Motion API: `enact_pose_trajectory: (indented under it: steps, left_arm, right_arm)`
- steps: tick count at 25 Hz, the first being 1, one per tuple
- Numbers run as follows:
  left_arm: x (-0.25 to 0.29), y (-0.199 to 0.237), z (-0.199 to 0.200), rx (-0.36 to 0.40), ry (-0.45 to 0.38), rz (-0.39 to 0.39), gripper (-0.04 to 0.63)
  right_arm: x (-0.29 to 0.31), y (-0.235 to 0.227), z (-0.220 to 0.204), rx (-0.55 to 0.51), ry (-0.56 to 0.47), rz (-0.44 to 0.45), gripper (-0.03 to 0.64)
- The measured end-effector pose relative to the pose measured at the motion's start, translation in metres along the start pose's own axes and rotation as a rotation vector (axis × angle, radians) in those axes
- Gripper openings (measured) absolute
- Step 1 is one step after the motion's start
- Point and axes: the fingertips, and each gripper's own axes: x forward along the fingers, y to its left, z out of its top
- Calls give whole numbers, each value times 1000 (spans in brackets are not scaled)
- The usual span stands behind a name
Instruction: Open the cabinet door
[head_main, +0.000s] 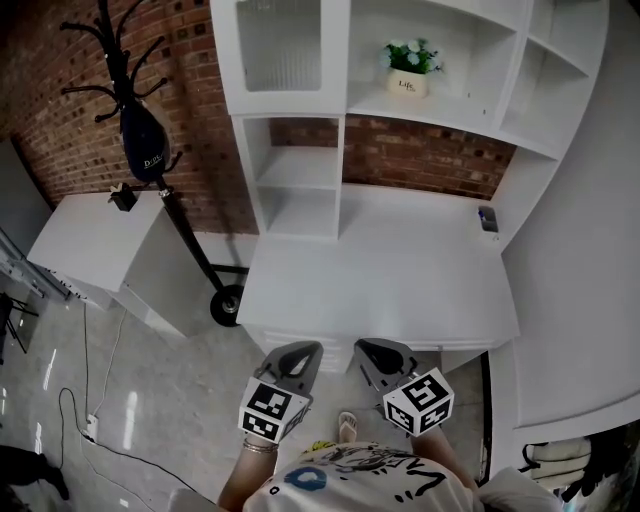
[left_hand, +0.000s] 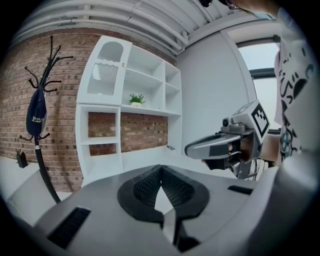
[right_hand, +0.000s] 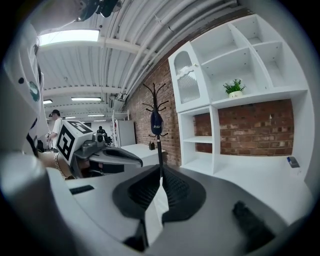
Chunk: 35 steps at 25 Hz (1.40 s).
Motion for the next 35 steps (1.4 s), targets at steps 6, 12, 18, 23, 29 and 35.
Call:
enact_pose_trajectory:
  steps: [6, 12, 18, 23, 29, 35]
  left_arm:
    - [22, 0, 6, 0, 8, 15, 14]
    - [47, 1, 13, -2, 9, 29, 14]
    - [73, 3, 18, -5, 16, 42, 14]
    - [93, 5, 19, -12, 25, 49, 14]
    - [111, 11, 20, -16, 32, 47, 14]
    - [125, 25, 25, -28, 22, 47, 14]
  right_arm:
    - [-1, -24, -2, -2, 7, 7, 29]
    - [-1, -52, -2, 2, 10, 14, 29]
    - [1, -78, -2, 5, 12, 25, 29]
    - [5, -100, -3, 7, 16, 32, 29]
    - [13, -122, -6, 19, 22, 21, 29]
    - [26, -138, -4, 17, 26, 24, 29]
